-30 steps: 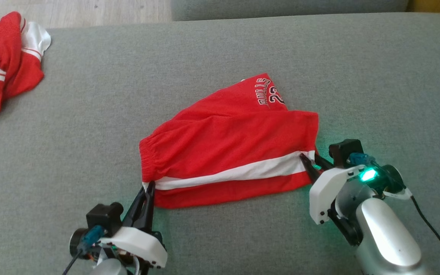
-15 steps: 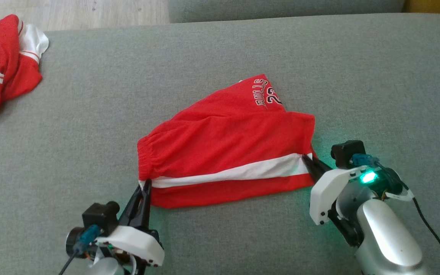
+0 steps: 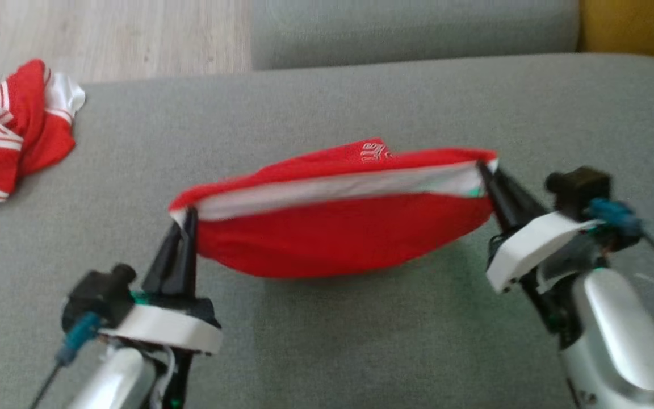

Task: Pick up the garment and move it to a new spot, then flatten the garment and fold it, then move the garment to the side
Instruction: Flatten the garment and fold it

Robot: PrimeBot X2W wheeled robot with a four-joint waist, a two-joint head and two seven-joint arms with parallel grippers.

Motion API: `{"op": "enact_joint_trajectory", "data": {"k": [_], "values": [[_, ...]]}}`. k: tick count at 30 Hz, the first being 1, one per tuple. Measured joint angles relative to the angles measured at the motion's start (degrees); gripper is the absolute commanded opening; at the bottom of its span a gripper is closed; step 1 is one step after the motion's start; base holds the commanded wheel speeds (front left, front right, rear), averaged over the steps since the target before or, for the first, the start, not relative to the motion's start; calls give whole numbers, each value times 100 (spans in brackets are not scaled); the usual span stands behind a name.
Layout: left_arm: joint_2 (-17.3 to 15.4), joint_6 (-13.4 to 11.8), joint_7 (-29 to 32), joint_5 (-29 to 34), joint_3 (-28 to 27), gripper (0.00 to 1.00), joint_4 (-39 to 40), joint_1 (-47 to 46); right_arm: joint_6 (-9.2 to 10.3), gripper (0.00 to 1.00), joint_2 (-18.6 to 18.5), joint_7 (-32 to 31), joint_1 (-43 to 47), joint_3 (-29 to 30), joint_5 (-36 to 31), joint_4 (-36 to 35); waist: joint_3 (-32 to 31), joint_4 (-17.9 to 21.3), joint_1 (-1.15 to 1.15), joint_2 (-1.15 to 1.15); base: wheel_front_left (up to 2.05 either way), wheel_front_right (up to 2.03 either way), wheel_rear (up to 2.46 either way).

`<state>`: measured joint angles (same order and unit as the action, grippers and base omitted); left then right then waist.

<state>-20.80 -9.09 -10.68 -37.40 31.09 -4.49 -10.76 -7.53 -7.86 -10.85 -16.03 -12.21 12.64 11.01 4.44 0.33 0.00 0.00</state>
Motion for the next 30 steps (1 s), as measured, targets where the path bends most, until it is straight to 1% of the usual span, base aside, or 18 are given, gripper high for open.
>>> {"op": "enact_joint_trajectory", "data": {"k": [5,11,13,16,19,21,23,24,27,30], "values": [[-400,-122,318,18,-172,0,989,-143,0,0,-96,-129,202,249,111,-1147,-321,55,0,0,0,0,0],[-939,-261,984,170,-413,0,2263,-711,0,0,-182,-549,387,632,156,-2654,-594,147,-1,0,0,0,0],[-995,-308,1236,151,-500,0,2573,-964,0,0,-183,-714,387,754,148,-3055,-611,182,-1,0,0,0,0],[-998,-253,1532,-80,-516,0,2717,-1254,0,0,-181,-989,387,871,88,-3420,-561,205,-1,0,0,0,0],[-1020,-92,1763,-100,-465,0,2525,-1510,0,0,-176,-1204,369,900,51,-3406,-427,232,0,0,0,0,0],[-1018,73,1871,-147,-399,0,2278,-1773,0,0,-208,-1263,258,844,-22,-3208,-273,252,0,0,0,0,0],[-995,255,1925,-154,-319,0,1924,-2138,0,0,-219,-1259,-86,757,-40,-2884,-83,274,1,0,0,0,0],[-995,255,1925,-154,-319,0,1924,-2138,0,0,-219,-1259,-86,757,-40,-2884,-83,274,1,0,0,0,0],[-925,554,1908,-132,-300,0,1276,-2874,0,0,-292,-1127,-1045,602,-135,-2283,230,314,2,0,0,0,0],[-795,775,1713,-27,-319,0,632,-3682,0,0,-297,-827,-2134,642,-231,-1730,512,368,3,0,0,0,0]]}}
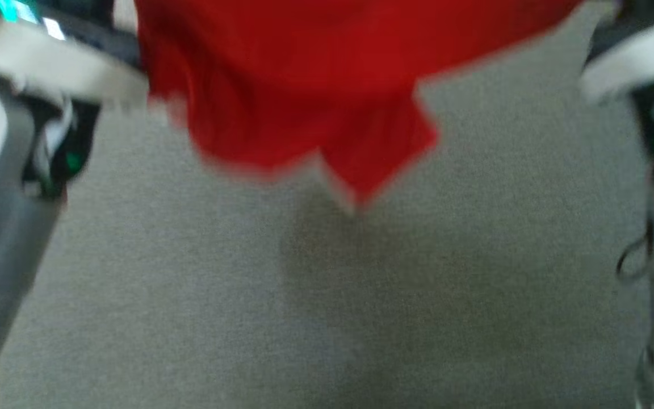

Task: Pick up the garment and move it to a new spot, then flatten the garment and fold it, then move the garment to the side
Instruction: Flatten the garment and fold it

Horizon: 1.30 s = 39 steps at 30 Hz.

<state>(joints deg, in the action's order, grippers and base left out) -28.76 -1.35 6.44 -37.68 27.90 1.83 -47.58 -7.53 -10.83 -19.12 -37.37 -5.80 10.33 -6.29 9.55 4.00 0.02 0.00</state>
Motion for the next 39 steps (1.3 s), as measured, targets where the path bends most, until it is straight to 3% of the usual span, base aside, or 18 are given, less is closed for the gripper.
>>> {"op": "enact_joint_trajectory", "data": {"k": [4,8,12,18,31,39], "values": [[288,249,-240,124,15,0,-680,-810,0,0,15,343,-904,101,-163,428,256,72,0,0,0,0,0],[456,360,-464,142,26,0,-1169,-996,0,0,155,470,-951,10,-200,636,415,119,-1,0,0,0,0],[543,446,-561,9,179,0,-1519,-619,0,0,269,644,-361,-200,-182,823,566,143,-1,0,0,0,0],[659,426,-1003,-287,364,0,-1633,1034,0,0,356,933,1079,-327,-73,995,616,147,-2,0,0,0,0],[693,-267,-1564,-595,617,0,-87,3862,0,0,502,792,3310,20,-32,-425,-115,102,-3,0,0,0,0],[438,-787,-1447,-620,755,0,983,4944,0,0,754,276,4880,265,-43,-1667,-724,132,-5,0,0,0,0]]}}
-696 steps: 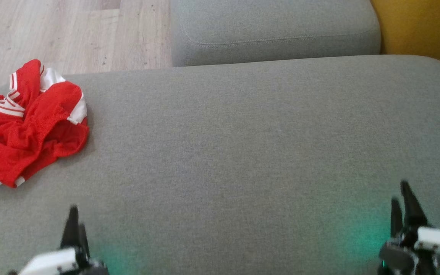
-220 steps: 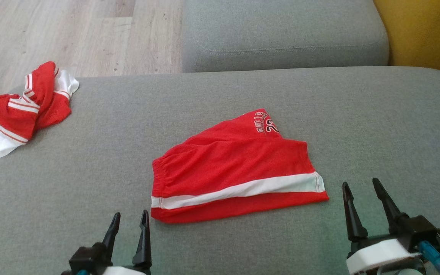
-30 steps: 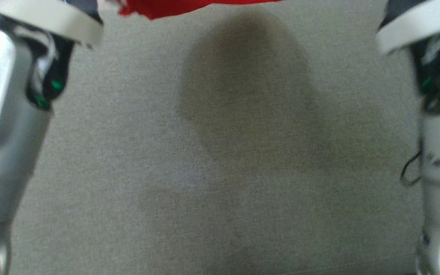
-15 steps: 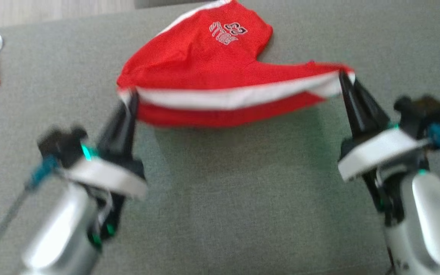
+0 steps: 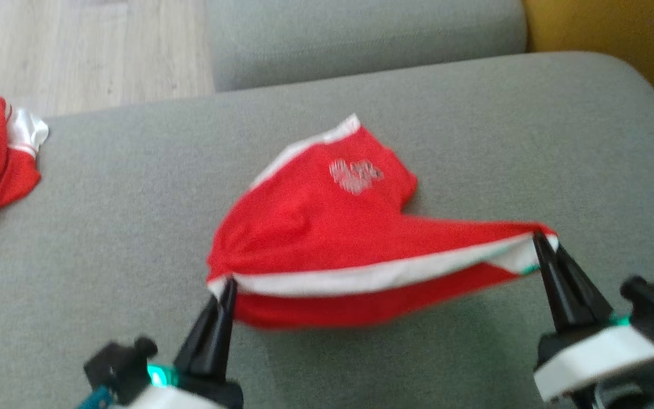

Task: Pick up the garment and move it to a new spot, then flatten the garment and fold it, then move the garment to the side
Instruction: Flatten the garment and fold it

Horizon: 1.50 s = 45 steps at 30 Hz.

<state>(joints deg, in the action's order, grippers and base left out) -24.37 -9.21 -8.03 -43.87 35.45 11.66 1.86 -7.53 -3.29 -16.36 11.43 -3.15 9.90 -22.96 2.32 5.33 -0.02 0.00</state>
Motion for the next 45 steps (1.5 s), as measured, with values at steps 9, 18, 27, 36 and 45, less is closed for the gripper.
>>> {"op": "enact_joint_trajectory", "data": {"k": [9,18,27,36,45], "values": [[168,-129,159,-141,269,0,244,311,0,0,64,-453,86,141,-344,-210,346,-259,3,0,0,0,0],[949,-49,171,-488,101,0,-732,-900,0,0,-419,-800,-2202,-36,-256,1403,1005,-711,4,0,0,0,0],[1461,120,197,-895,-204,0,-1769,-1788,0,0,-892,-1061,-4248,-460,46,3251,1569,-1117,4,0,0,0,0],[1781,266,193,-917,-190,0,-2455,-2270,0,0,-1006,-758,-5349,-954,281,4809,1939,-1491,3,1,0,0,0],[1756,220,240,-829,43,100,-2601,-2252,0,100,-1043,-89,-5637,-1493,539,5696,1822,-1525,2,0,0,0,0]]}}
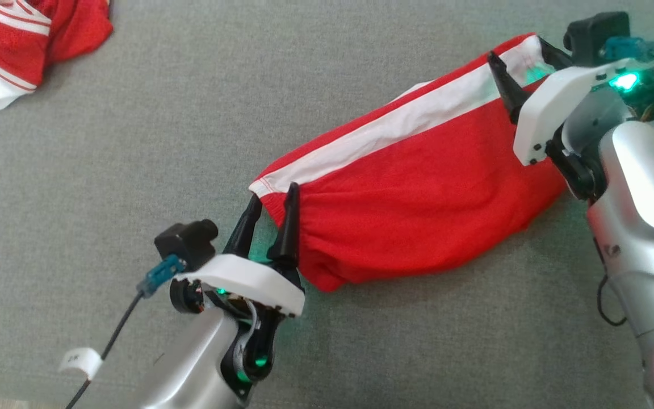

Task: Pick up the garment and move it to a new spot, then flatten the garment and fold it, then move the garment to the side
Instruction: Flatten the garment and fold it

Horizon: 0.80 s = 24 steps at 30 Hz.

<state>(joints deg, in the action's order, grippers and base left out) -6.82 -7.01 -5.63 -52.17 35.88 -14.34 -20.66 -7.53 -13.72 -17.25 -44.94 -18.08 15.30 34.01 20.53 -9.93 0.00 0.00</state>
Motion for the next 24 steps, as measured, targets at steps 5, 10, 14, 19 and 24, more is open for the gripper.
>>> {"op": "enact_joint_trajectory", "data": {"k": [5,10,14,19,24], "values": [[-192,-91,-9,266,152,100,199,172,0,100,-205,146,-25,-263,118,283,-235,27,0,0,0,0,0],[-548,-282,-9,447,221,100,458,616,0,100,-412,147,-7,-446,386,383,-531,39,-1,0,0,0,0],[-815,-479,-64,494,196,100,708,989,0,100,-573,1,181,-545,620,442,-800,28,-1,0,0,0,0],[-1154,-723,-211,592,52,100,991,1340,0,100,-799,-483,729,-592,996,587,-1032,-90,-2,0,0,0,0],[-1438,-937,-272,634,-229,100,1236,1432,0,100,-895,-793,949,-539,1196,744,-1062,-263,-1,0,0,0,0]]}}
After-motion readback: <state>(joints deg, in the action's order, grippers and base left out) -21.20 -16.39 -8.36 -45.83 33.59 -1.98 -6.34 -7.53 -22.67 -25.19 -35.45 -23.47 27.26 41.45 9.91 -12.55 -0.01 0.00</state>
